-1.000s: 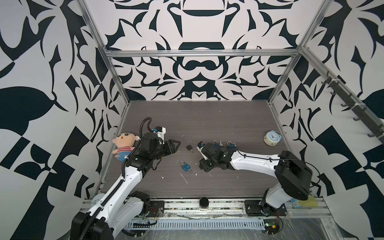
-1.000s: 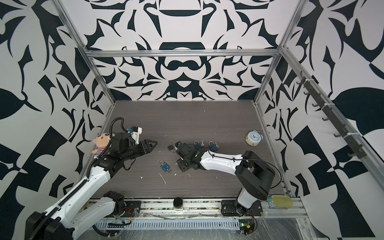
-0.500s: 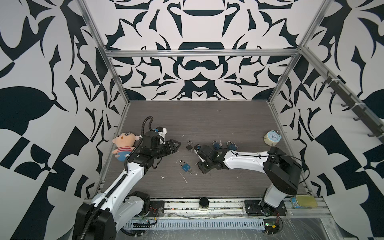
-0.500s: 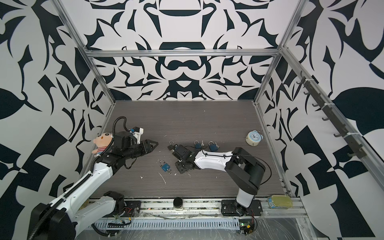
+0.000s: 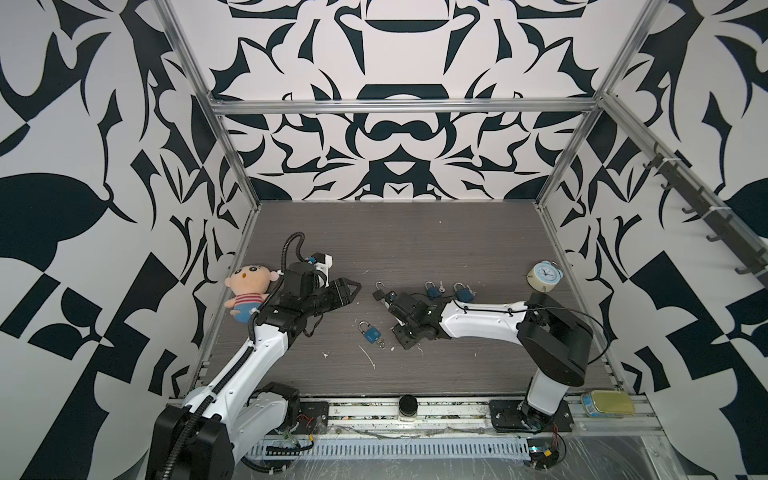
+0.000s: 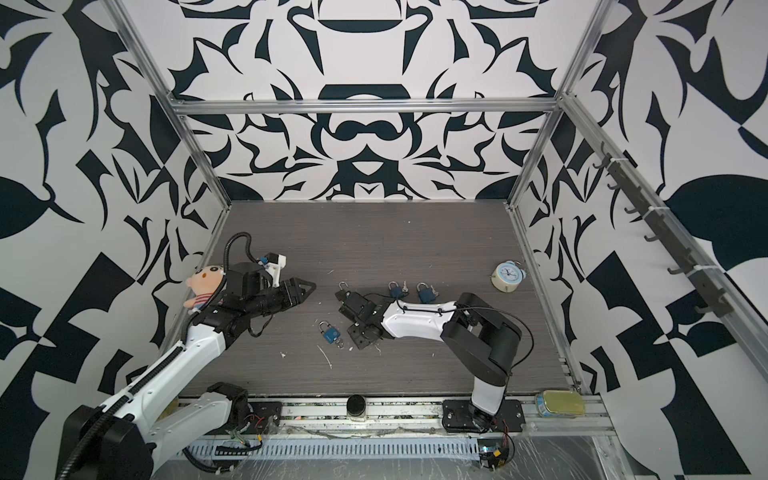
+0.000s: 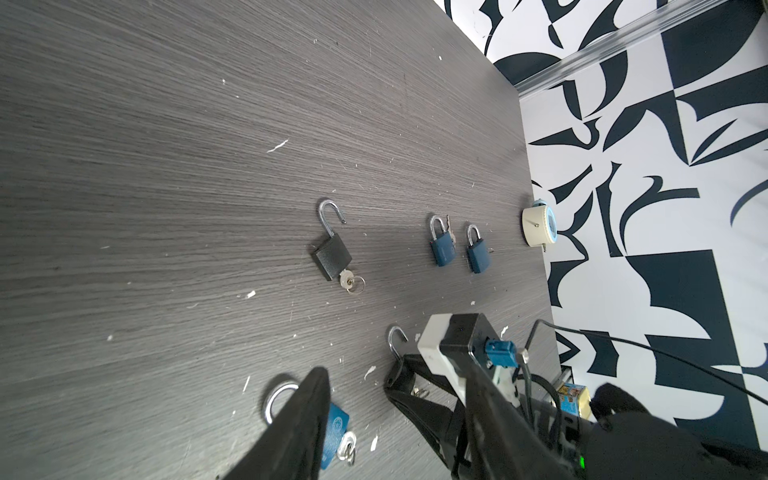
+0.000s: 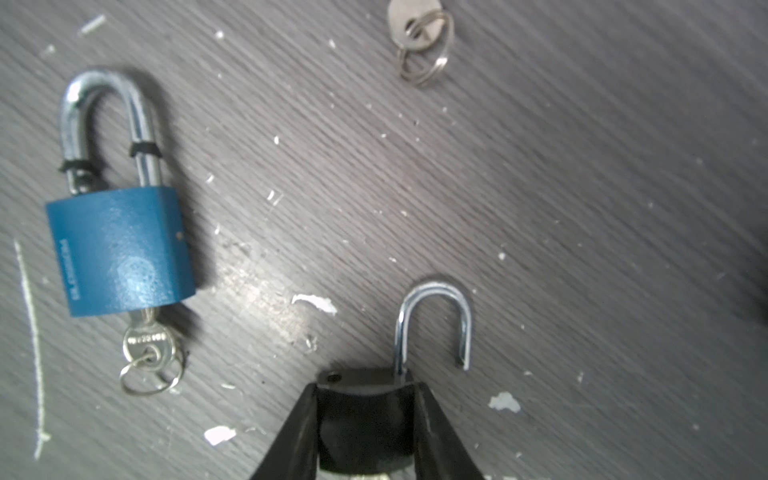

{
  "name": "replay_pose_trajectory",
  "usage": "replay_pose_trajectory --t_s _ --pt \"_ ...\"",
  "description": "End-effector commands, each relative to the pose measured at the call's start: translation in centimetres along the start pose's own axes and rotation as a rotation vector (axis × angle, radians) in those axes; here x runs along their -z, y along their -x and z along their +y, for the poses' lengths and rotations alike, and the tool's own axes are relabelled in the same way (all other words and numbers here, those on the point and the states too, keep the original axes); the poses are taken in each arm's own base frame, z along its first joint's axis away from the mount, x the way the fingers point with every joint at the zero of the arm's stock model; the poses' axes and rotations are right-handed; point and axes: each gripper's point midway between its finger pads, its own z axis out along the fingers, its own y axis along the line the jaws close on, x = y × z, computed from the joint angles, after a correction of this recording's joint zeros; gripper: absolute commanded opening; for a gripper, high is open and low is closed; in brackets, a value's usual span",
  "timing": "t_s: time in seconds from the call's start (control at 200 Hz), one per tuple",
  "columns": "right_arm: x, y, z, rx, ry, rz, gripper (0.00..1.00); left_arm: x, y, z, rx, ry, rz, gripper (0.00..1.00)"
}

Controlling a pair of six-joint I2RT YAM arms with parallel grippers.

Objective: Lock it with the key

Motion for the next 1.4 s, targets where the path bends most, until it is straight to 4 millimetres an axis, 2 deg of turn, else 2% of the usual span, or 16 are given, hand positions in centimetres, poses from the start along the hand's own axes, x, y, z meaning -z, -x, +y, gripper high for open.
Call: replay_pose_trajectory --t_s 0.0,0.115,0.245,0.51,0.74,0.92,1.105,1.15,1.24,1.4 --pt "0.1 0.1 -0.2 0.001 -0.028 0.012 0.24 0.1 0.5 -0.5 -0.015 -0.016 -0.008 0.55" --pt "0.3 0.3 -0.4 0.001 -0.046 0.004 0.00 0.1 0.4 -0.4 -0.023 -0.007 0.002 0.55" --pt "1.9 1.5 -0.2 0.000 -0.032 -0.052 0.00 0.1 -0.1 -0.3 -0.036 0.004 0.040 0.51" --pt "8.2 5.0 0.2 0.033 0.015 -0.236 0.00 -0.6 -1.4 -1.5 -0.032 -0.068 0.142 0.46" --pt "11.7 5.7 0.2 0.043 0.044 -0.314 0.00 -1.3 -2.6 -4.4 -0.083 -0.188 0.202 0.46" --pt "13.0 5.7 0.9 0.049 0.097 -0.335 0.00 -3.0 -4.2 -7.4 -0.142 -0.263 0.263 0.46" --pt "13.3 5.7 1.2 0.047 0.116 -0.341 0.00 -4.4 -4.4 -9.5 -0.157 -0.322 0.284 0.41" --pt "13.3 5.7 1.2 0.046 0.118 -0.342 0.00 -5.4 -5.0 -9.3 -0.150 -0.313 0.317 0.40" --pt "13.3 5.8 1.3 0.046 0.118 -0.345 0.00 -6.1 -5.3 -10.2 -0.164 -0.332 0.340 0.39" --pt "13.6 6.0 1.2 0.043 0.120 -0.356 0.00 -7.2 -5.9 -10.6 -0.172 -0.335 0.370 0.35"
